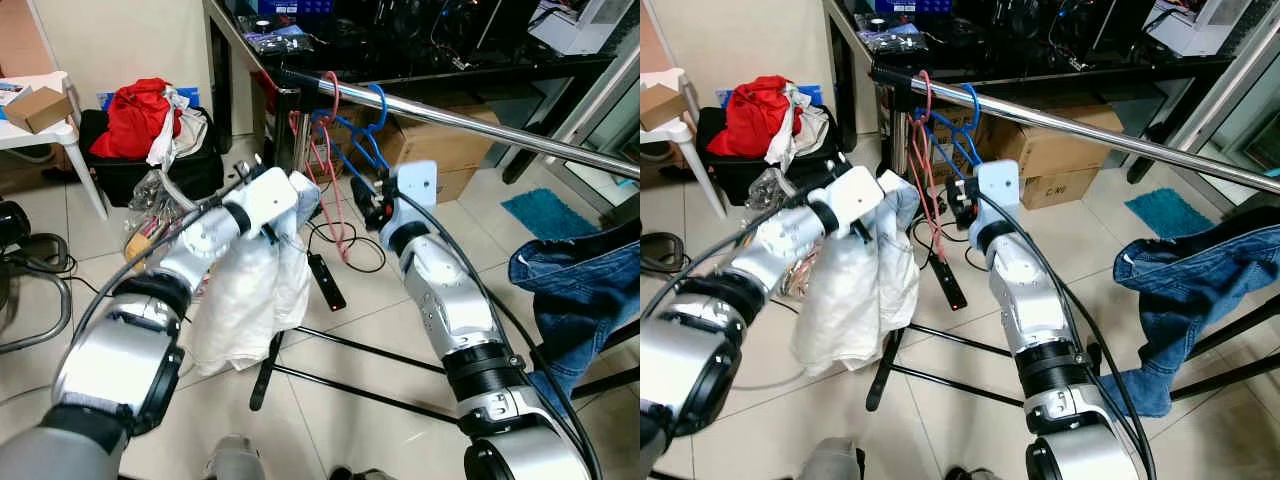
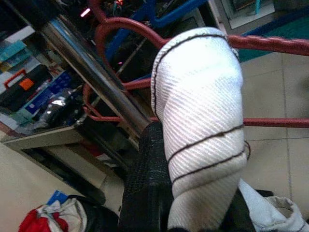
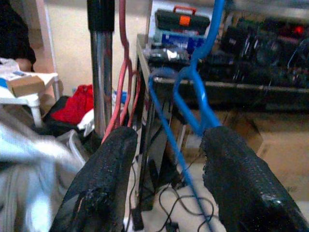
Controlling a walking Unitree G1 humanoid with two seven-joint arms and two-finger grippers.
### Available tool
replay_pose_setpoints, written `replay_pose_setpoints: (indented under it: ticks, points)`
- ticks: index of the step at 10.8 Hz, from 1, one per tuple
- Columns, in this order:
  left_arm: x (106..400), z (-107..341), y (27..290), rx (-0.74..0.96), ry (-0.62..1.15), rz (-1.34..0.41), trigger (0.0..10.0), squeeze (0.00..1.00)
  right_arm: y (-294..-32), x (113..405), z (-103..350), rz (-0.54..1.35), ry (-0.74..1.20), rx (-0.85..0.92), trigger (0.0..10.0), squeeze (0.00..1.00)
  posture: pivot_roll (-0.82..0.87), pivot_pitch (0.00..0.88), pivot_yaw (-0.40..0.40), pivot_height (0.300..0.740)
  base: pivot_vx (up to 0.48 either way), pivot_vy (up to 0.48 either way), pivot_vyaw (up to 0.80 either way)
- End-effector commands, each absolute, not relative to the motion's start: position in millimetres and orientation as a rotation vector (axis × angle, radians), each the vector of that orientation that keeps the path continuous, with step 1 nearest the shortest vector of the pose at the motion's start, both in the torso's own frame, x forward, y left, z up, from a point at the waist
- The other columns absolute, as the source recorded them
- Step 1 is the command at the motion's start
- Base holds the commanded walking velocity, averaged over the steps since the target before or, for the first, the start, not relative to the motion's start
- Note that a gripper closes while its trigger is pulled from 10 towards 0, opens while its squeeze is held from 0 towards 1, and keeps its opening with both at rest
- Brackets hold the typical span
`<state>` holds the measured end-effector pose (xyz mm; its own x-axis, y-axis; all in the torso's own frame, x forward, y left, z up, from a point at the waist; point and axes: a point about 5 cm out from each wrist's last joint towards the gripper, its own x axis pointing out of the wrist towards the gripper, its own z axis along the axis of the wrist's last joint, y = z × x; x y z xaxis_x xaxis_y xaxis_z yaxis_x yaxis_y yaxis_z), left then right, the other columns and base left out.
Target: Hang hanger
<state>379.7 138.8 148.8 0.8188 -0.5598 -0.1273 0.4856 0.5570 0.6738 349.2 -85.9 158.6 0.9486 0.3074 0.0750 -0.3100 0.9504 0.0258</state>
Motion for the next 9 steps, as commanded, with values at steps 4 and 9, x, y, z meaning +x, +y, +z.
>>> replay_pose_setpoints:
  ticks: [4,9]
  points:
    - [373.0,146.4,121.1,0.717,-0.186,-0.656,10.0,0.00,-79.5,343.9,194.6,0.360,-0.277,-0.068,10.0,0.00,0.33,0.038,-0.147,0.740,0.000,0.000,0.00]
    - [370.9,143.7,122.2,0.705,-0.187,-0.655,10.0,0.00,-69.0,343.9,170.2,0.375,-0.141,-0.126,10.0,0.00,0.34,0.038,-0.146,0.740,0.000,0.000,0.00]
